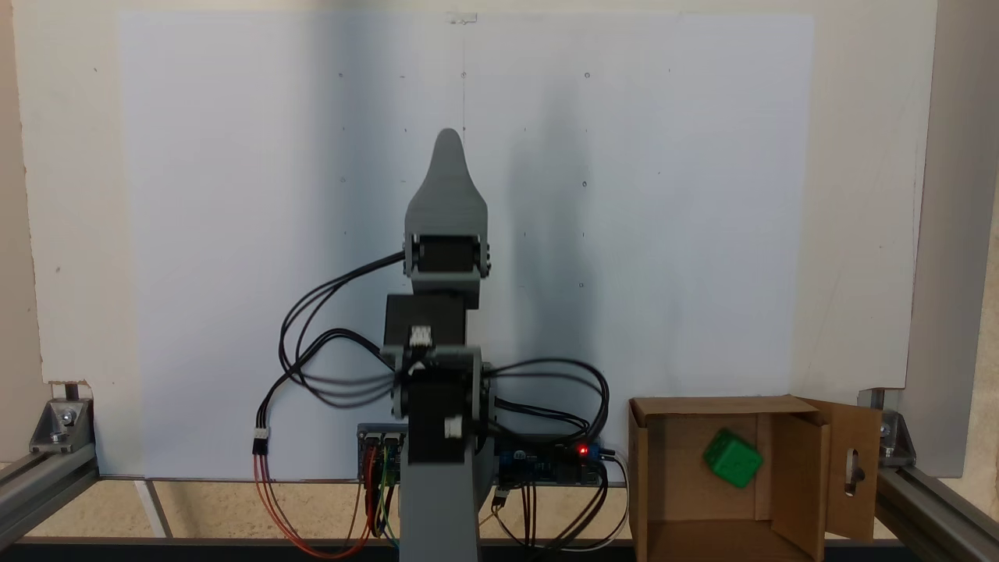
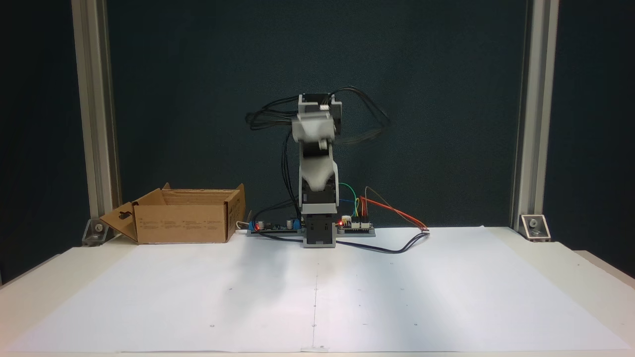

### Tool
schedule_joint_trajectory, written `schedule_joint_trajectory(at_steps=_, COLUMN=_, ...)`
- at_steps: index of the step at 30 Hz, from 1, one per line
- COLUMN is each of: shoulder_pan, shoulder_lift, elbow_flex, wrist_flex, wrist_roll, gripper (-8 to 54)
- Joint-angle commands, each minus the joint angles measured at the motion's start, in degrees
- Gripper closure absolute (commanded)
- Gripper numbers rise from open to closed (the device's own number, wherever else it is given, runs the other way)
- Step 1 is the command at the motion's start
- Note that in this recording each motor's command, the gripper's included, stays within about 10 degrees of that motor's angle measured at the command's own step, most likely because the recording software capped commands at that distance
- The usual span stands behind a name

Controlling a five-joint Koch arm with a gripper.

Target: Grasp a green dice and put it in the bin.

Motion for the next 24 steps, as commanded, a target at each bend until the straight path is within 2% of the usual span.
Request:
schedule_joint_trajectory(at_steps=1, shoulder_pan=0.44, shoulder_lift=5.54, elbow_flex=-0.62, wrist_flex=-9.38, wrist_roll=2.29, gripper=1.2)
schedule_joint_trajectory(at_steps=9, shoulder_pan=3.08, shoulder_lift=7.12, elbow_flex=4.57, wrist_flex=-28.54, wrist_roll=1.85, gripper=1.2)
schedule_joint_trajectory(at_steps=24, shoulder_pan=3.08, shoulder_lift=7.03, elbow_flex=29.88, wrist_flex=-63.44, wrist_roll=1.49, gripper=1.7)
